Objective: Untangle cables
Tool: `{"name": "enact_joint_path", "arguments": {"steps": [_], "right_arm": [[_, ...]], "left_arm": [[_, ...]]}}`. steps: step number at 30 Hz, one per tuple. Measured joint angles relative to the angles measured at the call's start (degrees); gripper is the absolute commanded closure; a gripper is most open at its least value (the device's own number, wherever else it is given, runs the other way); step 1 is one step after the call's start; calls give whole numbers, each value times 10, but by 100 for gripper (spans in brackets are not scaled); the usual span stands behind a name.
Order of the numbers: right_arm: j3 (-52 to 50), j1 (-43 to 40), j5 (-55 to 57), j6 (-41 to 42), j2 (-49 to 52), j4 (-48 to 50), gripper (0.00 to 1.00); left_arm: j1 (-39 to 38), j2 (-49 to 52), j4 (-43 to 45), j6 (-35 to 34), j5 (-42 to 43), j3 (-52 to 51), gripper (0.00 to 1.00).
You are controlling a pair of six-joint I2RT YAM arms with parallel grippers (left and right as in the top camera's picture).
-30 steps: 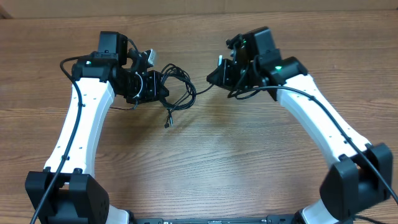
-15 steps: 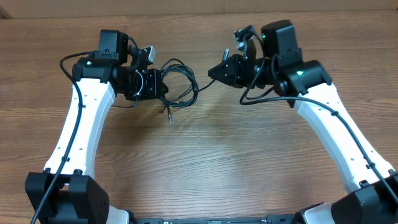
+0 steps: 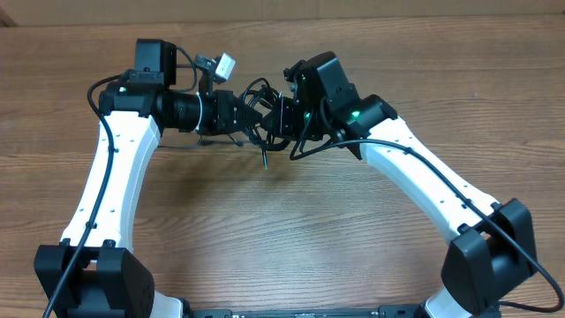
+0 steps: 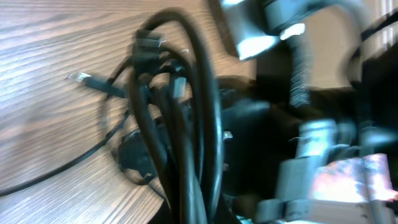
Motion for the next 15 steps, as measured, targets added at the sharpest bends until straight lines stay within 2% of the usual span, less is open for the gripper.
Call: {"name": "enact_joint_path", "arguments": {"steps": [2, 3, 4, 5, 6, 7, 15], "right_arm": [[0, 12, 14, 3, 9, 1, 96], [0, 16, 18, 3, 9, 1, 93], [2, 21, 27, 5, 9, 0, 85], [5, 23, 29, 9, 9, -4, 68], [9, 24, 31, 9, 9, -4, 61], [15, 24, 31, 8, 9, -7, 48], [33, -1, 7, 4, -26, -62, 24]], "left_arm": [[5, 0, 22, -21, 31, 0, 96], [6, 0, 30, -32, 37, -1, 95], [12, 0, 49, -60, 44, -3, 96], [16, 0, 63, -79, 50, -4, 96], [21, 0, 74, -102, 53, -5, 95], [26, 0, 81, -120, 57, -5, 96], [41, 4, 107, -222, 59, -8, 95]]}}
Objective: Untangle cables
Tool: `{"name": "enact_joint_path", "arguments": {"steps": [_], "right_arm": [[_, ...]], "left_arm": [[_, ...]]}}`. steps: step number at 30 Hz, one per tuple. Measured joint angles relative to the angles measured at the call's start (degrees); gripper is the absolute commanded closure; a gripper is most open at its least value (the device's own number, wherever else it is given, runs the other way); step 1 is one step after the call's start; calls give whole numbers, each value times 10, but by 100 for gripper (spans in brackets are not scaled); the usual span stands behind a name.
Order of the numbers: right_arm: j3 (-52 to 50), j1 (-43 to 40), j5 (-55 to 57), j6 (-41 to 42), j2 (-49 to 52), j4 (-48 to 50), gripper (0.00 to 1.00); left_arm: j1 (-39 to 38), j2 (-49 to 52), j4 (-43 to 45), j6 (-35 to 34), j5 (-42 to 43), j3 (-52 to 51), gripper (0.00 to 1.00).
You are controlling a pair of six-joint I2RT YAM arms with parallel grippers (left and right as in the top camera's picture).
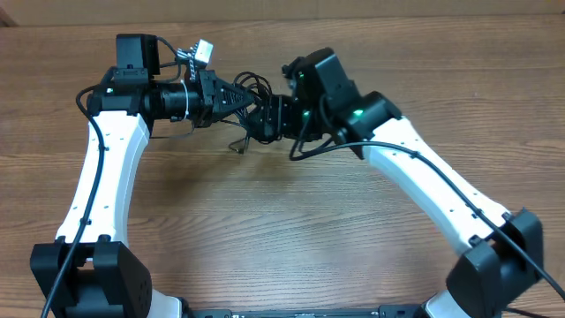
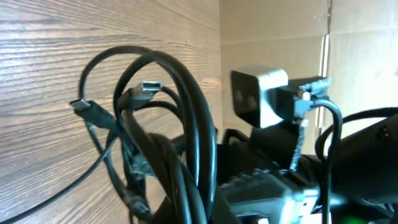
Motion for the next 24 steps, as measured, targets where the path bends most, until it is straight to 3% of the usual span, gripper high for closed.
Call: {"name": "enact_joint_path", "arguments": {"steps": [8, 12, 20, 24], "right_arm": [[-5, -110, -29, -9, -104, -60, 21], [-17, -157, -35, 0, -94, -68, 21], [-22, -166, -142, 2, 40, -7, 27], [-24, -144, -180, -4, 77, -7, 41]], "left_arm": [[18, -1, 15, -108, 9, 3, 96], [18, -1, 23, -173, 8, 3, 96], [17, -1, 29, -113, 24, 3, 95], [14, -1, 31, -88, 28, 3, 96]]}}
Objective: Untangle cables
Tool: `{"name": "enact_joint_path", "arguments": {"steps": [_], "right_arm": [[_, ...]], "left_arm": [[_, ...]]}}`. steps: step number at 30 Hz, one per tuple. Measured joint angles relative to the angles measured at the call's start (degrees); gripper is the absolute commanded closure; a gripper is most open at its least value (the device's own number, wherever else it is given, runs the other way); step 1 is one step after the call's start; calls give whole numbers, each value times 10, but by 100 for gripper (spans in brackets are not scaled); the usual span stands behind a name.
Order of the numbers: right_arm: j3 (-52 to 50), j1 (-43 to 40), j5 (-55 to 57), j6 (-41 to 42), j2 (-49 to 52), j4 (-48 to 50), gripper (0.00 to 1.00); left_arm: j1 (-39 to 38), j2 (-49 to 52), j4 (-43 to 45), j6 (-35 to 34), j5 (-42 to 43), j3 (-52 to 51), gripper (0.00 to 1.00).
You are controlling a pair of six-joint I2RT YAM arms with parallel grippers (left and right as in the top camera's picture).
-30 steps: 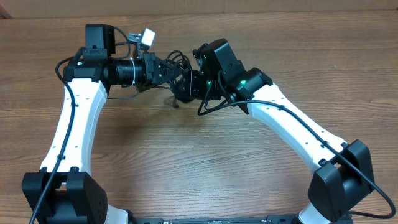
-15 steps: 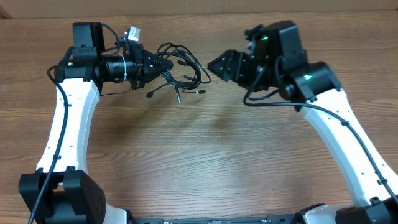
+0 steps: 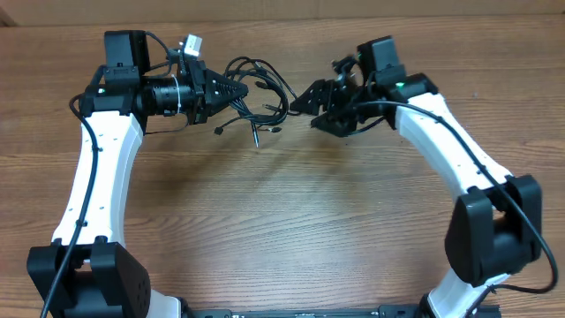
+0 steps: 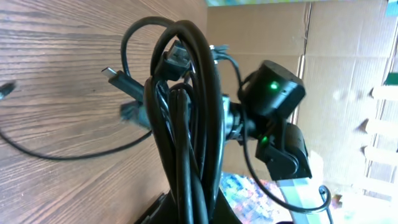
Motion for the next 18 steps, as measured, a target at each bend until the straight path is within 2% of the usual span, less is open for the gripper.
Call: {"name": "enact_joint_path", "arguments": {"steps": [4, 6, 10, 13, 16, 18], "right_arm": [[0, 26, 3, -5, 4, -2, 62], [0, 33, 23, -8, 4, -17, 67], [0, 34, 97, -6, 4, -61, 68], [-13, 34, 137, -7, 4, -62, 68], [-22, 34, 161, -15, 4, -64, 68], [-27, 33, 174, -22, 4, -66, 58]], "left_arm": [[0, 0, 20, 3, 2, 0, 96], [0, 0, 30, 1, 2, 0, 96], [1, 0, 106, -31, 16, 0, 96], [6, -1, 181, -100, 29, 2, 96], [9, -1, 211, -170, 38, 3, 95], [9, -1, 211, -201, 42, 3, 95]]}}
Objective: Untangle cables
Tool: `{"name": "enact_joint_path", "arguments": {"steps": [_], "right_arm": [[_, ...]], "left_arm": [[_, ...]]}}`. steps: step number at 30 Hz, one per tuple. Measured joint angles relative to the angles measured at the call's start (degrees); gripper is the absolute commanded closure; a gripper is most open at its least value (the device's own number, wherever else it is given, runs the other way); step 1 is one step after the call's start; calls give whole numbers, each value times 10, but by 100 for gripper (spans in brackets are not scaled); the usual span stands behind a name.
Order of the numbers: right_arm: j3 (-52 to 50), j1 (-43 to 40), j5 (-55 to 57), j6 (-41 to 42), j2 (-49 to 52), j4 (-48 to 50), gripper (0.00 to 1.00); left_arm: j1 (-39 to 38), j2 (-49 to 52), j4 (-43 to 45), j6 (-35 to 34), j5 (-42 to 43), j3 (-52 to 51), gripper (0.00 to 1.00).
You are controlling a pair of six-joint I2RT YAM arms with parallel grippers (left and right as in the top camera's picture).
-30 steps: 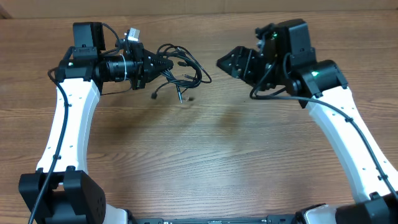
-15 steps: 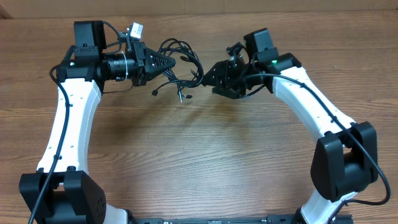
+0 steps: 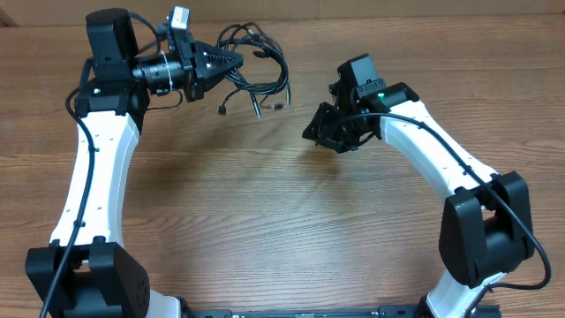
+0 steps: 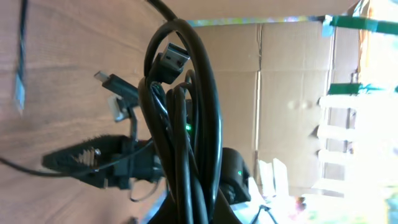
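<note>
A tangled bundle of black cables point(image 3: 258, 64) hangs in my left gripper point(image 3: 235, 61), which is shut on it at the far left, above the table. Several loose ends point(image 3: 254, 108) with plugs dangle below the bundle. In the left wrist view the looped cables point(image 4: 186, 124) rise from between my fingers point(image 4: 214, 208), with a USB plug point(image 4: 173, 60) at the top. My right gripper point(image 3: 311, 131) is apart from the bundle, to its right and nearer the front. It appears beyond the loops point(image 4: 48, 163), slightly open, with nothing in it.
The wooden table point(image 3: 265, 230) runs under both arms. Cardboard boxes point(image 4: 280, 93) stand beyond the table's far edge. The right arm's elbow and wrist camera point(image 3: 360, 72) sit right of the bundle.
My left gripper has carried the bundle farther back and to the left, with its ends dangling. The right gripper has moved toward the front, farther from the cables.
Both grippers were together in the tangle at the table's middle back. Then the left one had shifted left with the bundle, the right still at it. Later the right gripper was clear to the right, and now the bundle hangs from the left alone.
</note>
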Motion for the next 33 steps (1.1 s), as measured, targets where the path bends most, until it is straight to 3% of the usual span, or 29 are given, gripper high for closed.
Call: {"name": "enact_joint_path", "arguments": {"steps": [3, 7, 13, 22, 26, 33], "right_arm": [[1, -11, -60, -66, 0, 16, 48], [20, -18, -128, -110, -8, 19, 48], [28, -18, -158, -126, -59, 16, 48], [30, 2, -181, -132, -87, 3, 48], [30, 68, -119, -76, -87, 15, 48], [30, 171, 21, 76, -87, 126, 53]], "left_arm": [[0, 0, -30, -40, 1, 1, 96], [0, -1, -175, -62, -55, 6, 96], [-1, -1, -272, -73, -159, 6, 96], [-1, -2, -378, -239, -344, 6, 96], [-10, -2, -377, -321, -401, 6, 96], [-17, -2, -357, -371, -425, 6, 96]]}}
